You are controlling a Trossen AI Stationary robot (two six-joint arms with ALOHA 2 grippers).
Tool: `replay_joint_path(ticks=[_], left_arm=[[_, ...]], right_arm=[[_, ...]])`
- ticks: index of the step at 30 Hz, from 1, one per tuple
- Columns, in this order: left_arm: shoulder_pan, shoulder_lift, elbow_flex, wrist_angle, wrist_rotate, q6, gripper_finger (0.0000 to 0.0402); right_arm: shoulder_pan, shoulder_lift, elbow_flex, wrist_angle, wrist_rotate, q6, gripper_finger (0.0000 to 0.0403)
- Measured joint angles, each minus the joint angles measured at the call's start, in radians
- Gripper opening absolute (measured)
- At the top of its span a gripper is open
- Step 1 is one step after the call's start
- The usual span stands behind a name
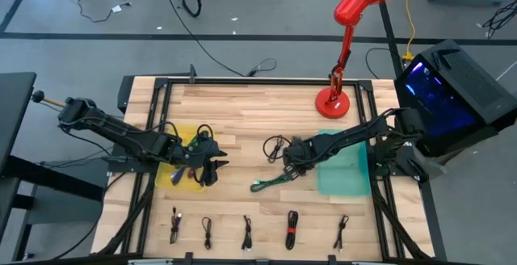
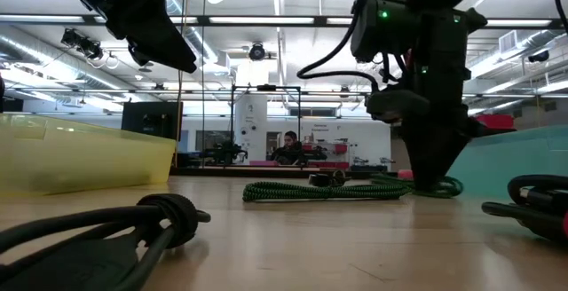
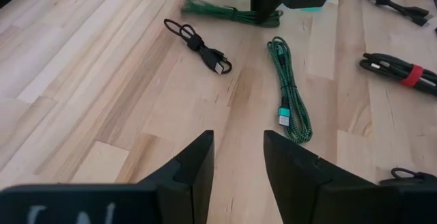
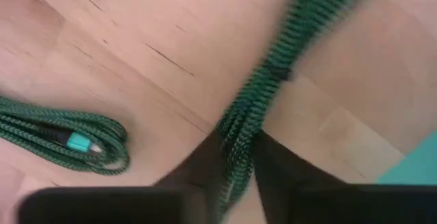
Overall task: Pick & Place USB Port
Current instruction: Put the black and green charger cable into the yellow bin
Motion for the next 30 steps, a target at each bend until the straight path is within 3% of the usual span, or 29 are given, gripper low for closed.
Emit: replay_joint_path(ticks=[3,11,22,26,30], left_arm=[[0.0,0.0,0.0,0.0,0.0,0.0,0.0133],[0.0,0.0,0.0,0.0,0.0,-0.001,0.0133],[0.0,0.0,0.0,0.042,-0.103,0.005,0.0133],[0.0,0.0,0.0,0.14,-0.18,0.08,0.0133],[0.0,0.0,0.0,0.309,-0.233,0.222,0.0133]], right_arm=[[-0.002,0.0,0.0,0.001,-0.026,-0.027,0.0018],[-0.026,0.008,0.088,-0.12,-0.008,-0.1,0.0003],[-0.11,-0.008,0.378,-0.376,0.223,-0.308,0.0],[-0.128,-0.057,0.463,-0.358,0.335,-0.414,0.0],[-0.127,-0.152,0.467,-0.217,0.414,-0.54,0.0]])
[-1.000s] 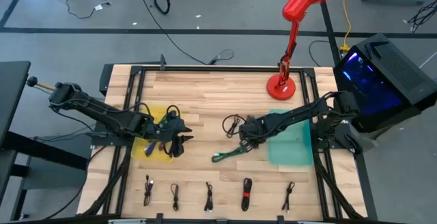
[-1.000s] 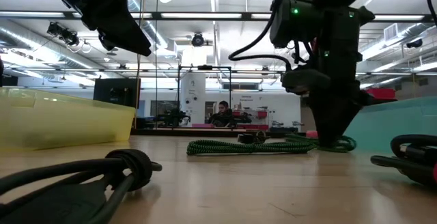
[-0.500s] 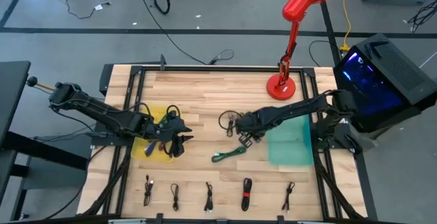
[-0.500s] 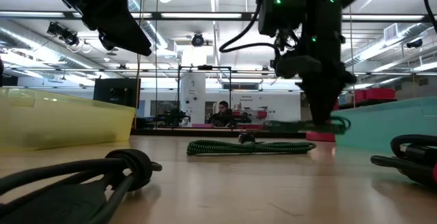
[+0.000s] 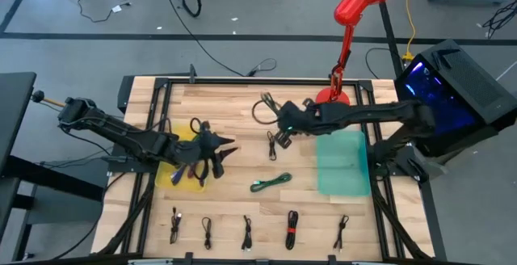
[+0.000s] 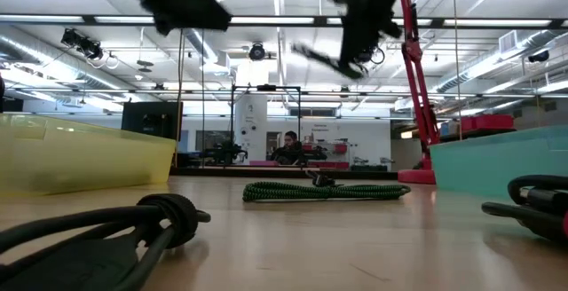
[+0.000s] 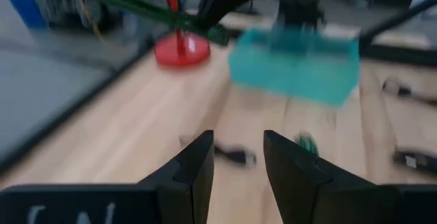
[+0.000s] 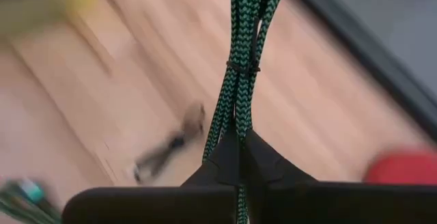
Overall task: Pick & Place USB Port
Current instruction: Put the black and green charger cable into the yellow bin
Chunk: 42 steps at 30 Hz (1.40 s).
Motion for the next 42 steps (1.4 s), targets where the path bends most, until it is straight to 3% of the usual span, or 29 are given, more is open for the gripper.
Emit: replay_joint_path(ticks=[4,9,14,21,24,30,42], left_arm=[[0.003,0.0,0.0,0.209,0.001,0.168,0.0133],[0.046,-0.001,0.0,0.434,0.075,0.288,0.0133],[0.141,0.0,0.0,0.565,0.252,0.264,0.0133],[0.254,0.0,0.0,0.654,0.483,0.131,0.0133],[0.273,0.013,0.0,0.705,0.544,0.109,0.0133],[0.278,0.094,0.001,0.807,0.559,0.082,0.0133],[0.278,0.171,0.0,0.962,0.616,0.046,0.0133]], right_arm=[[0.022,-0.119,-0.066,0.22,-0.01,-0.133,0.0],[0.072,-0.256,-0.215,0.522,-0.069,-0.254,0.0],[0.126,-0.337,-0.378,0.815,-0.096,-0.321,0.0],[0.161,-0.316,-0.485,1.127,-0.133,-0.396,0.0],[0.162,-0.291,-0.486,1.189,-0.143,-0.418,0.0],[0.161,-0.236,-0.487,1.296,-0.193,-0.429,0.0],[0.162,-0.203,-0.487,1.303,-0.192,-0.392,0.0]])
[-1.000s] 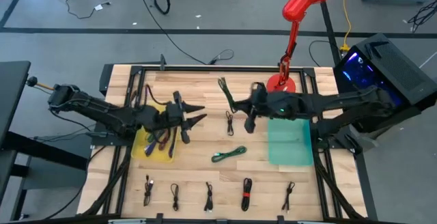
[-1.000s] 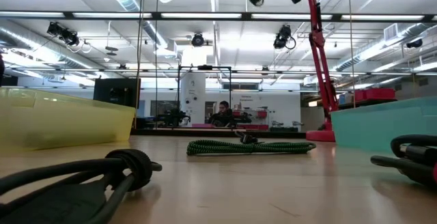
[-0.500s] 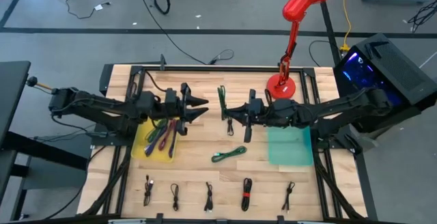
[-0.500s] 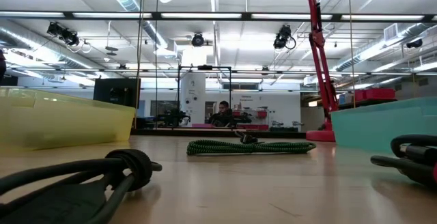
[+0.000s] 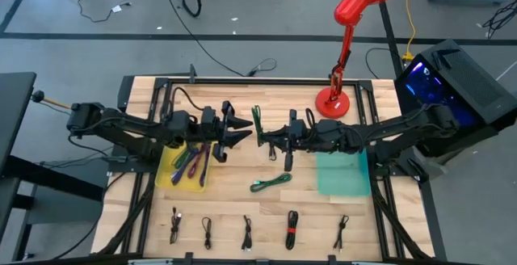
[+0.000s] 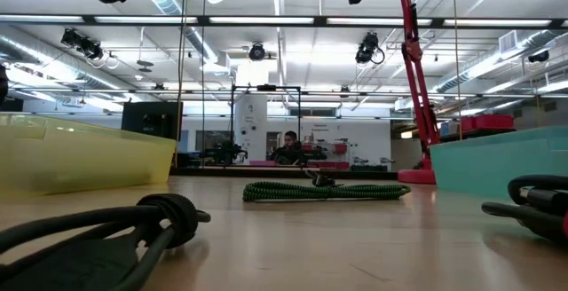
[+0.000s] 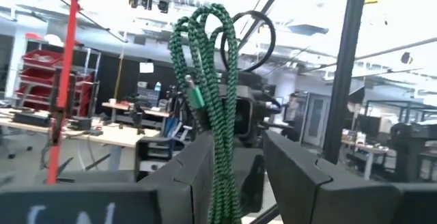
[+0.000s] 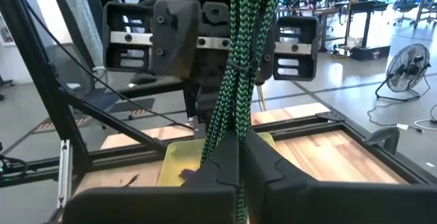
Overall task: Pick & Place USB Port
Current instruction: Put the black and green charger cable into the yellow bin
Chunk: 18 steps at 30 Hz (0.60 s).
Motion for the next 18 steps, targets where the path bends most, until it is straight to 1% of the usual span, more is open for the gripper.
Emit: replay_joint_path(ticks=[4,10,18], left_arm=[[0.0,0.0,0.0,0.006,0.008,-0.01,0.0133],[0.0,0.011,0.0,0.008,0.001,-0.01,0.0133],[0.0,0.015,0.0,-0.018,-0.005,-0.01,0.0133]], right_arm=[[0.0,0.011,0.0,0.008,0.0,0.001,0.0],[0.0,0.051,0.0,0.071,-0.017,0.006,0.0],[0.007,0.046,0.001,0.1,-0.029,-0.027,0.0]])
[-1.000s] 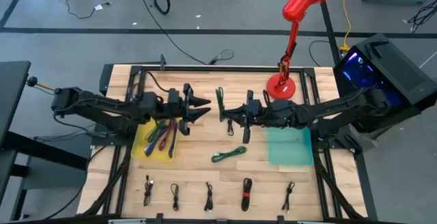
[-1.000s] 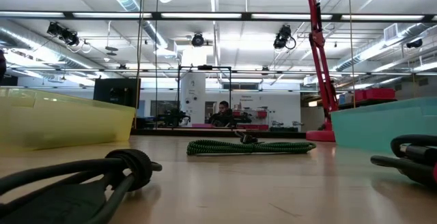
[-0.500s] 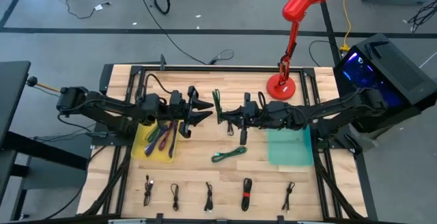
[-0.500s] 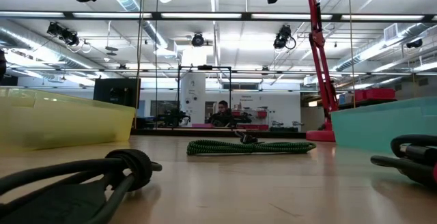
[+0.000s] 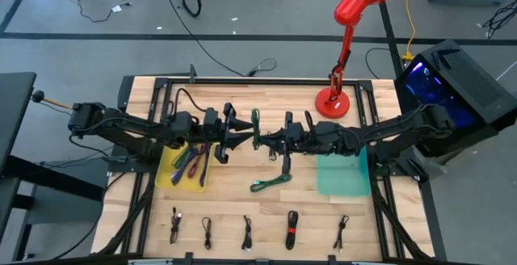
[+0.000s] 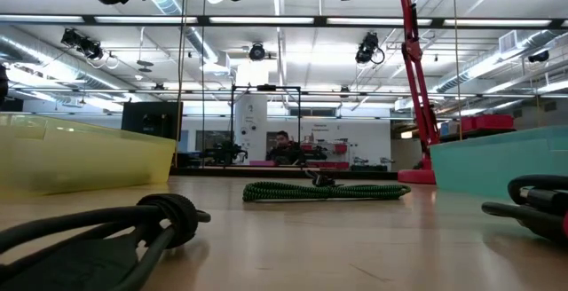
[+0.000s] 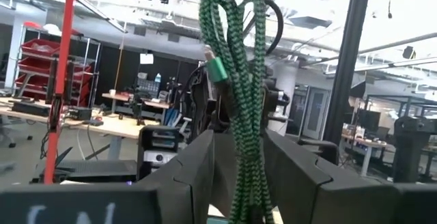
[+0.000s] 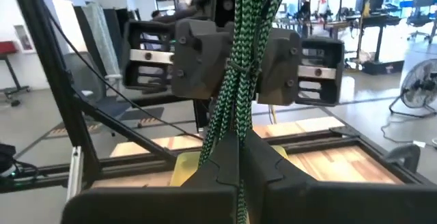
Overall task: Pick & Place USB Port
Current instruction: Put the black and green charger cable into the yellow bin
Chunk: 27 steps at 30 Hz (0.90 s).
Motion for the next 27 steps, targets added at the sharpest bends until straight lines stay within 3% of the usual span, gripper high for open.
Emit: replay_joint_path(ticks=[13,20,27], left_arm=[[-0.001,0.004,0.0,0.01,0.027,-0.018,0.0127],[-0.001,0.004,0.0,0.003,0.03,-0.015,0.002],[-0.007,0.001,0.0,-0.068,-0.007,-0.021,0.0016]], right_arm=[[-0.004,0.033,0.001,0.004,0.001,0.013,0.0],[-0.005,0.038,0.001,-0.004,0.002,0.018,0.0],[-0.005,0.034,-0.001,-0.044,0.005,0.01,0.0015]])
